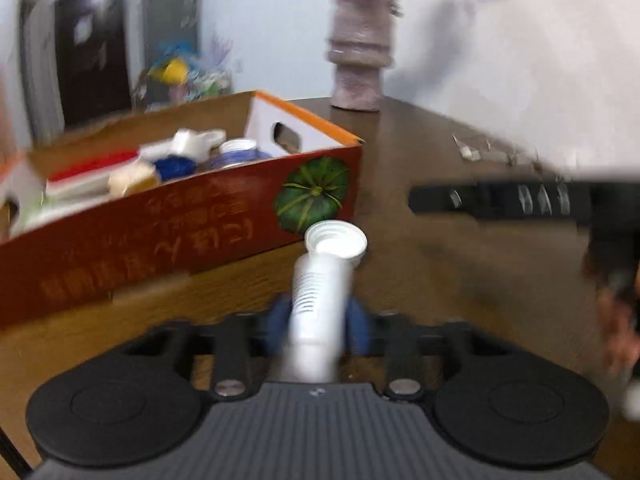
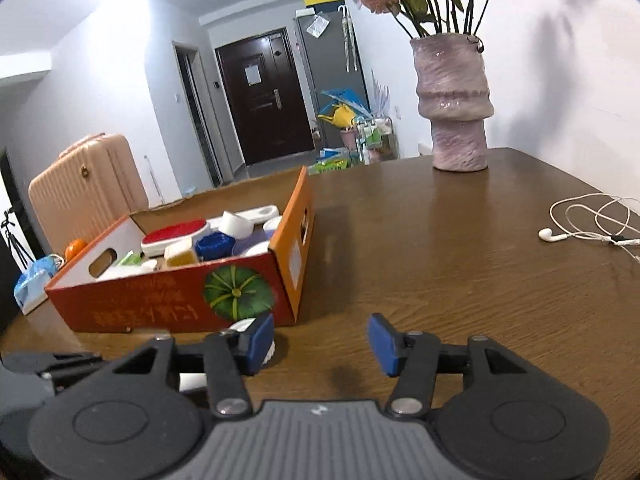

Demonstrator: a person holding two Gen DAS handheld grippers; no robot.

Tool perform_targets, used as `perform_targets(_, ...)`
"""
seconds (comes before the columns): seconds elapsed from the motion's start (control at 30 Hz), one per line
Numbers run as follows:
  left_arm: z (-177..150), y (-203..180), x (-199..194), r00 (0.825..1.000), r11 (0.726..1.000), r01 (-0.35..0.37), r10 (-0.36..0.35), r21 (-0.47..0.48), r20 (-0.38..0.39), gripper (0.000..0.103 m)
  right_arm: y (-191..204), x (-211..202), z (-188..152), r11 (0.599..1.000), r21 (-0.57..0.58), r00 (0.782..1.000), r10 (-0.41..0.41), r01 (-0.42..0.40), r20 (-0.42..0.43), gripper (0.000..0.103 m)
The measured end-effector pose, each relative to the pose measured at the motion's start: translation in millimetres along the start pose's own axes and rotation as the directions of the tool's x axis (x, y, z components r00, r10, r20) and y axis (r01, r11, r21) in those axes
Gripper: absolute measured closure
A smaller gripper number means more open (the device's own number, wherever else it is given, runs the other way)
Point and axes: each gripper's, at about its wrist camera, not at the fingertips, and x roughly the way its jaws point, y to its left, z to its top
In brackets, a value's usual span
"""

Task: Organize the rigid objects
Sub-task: 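Grasp the white spray bottle with the left gripper while the right grasps the white screw cap, then carry the bottle into the box with the left gripper while the right carries the cap, release both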

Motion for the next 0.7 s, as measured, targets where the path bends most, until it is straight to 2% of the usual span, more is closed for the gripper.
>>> perform_targets(0.03,-1,-4,0,1.000,0.999,-0.004,0.004,0.045,0.005,0.076,1,2,1,1.000,-0.006,1.000,0.005,-0.005,-0.004,0.050)
perform_targets(0.13,-4,-5,-5,1.000,0.998,0.011,-0.013,0.055,0.019,0.076,11,12,1,0.999,-0.042,0.999,0.021,-0.022,-0.027,0.049)
perform_targets(0.2,-4,-2,-15,0.998,0.997,-0.033,0.030,0.068,0.055,0.076,20,21,1,0.997,-0.069,0.998,0.026,-0.030,-0.049,0.047)
perform_targets(0.3,0,18,-39,0.987,0.994,-0.108,0.103,0.034,0.126,0.076,42,39,-1,0.988,-0.149,0.994,0.034,-0.049,-0.099,0.036)
perform_targets(0.37,-4,38,-55,0.979,0.989,-0.148,0.148,-0.006,0.138,0.076,56,48,-4,0.973,-0.221,0.992,0.032,-0.059,-0.125,0.038)
perform_targets(0.4,-7,44,-62,0.974,0.984,-0.176,0.175,-0.010,0.143,0.076,59,51,-5,0.971,-0.232,0.991,0.031,-0.061,-0.132,0.046)
perform_targets(0.43,-11,51,-70,0.967,0.978,-0.208,0.208,-0.016,0.147,0.076,61,53,-6,0.972,-0.227,0.990,0.028,-0.059,-0.139,0.065)
perform_targets(0.6,-24,65,-97,0.961,0.970,-0.231,0.239,-0.069,0.139,0.076,72,41,-9,0.971,-0.235,0.994,0.017,-0.043,-0.110,0.064)
perform_targets(0.7,-26,64,-117,0.960,0.972,-0.219,0.229,-0.079,0.160,0.076,77,16,-9,0.969,-0.239,0.995,0.036,-0.058,-0.093,0.064)
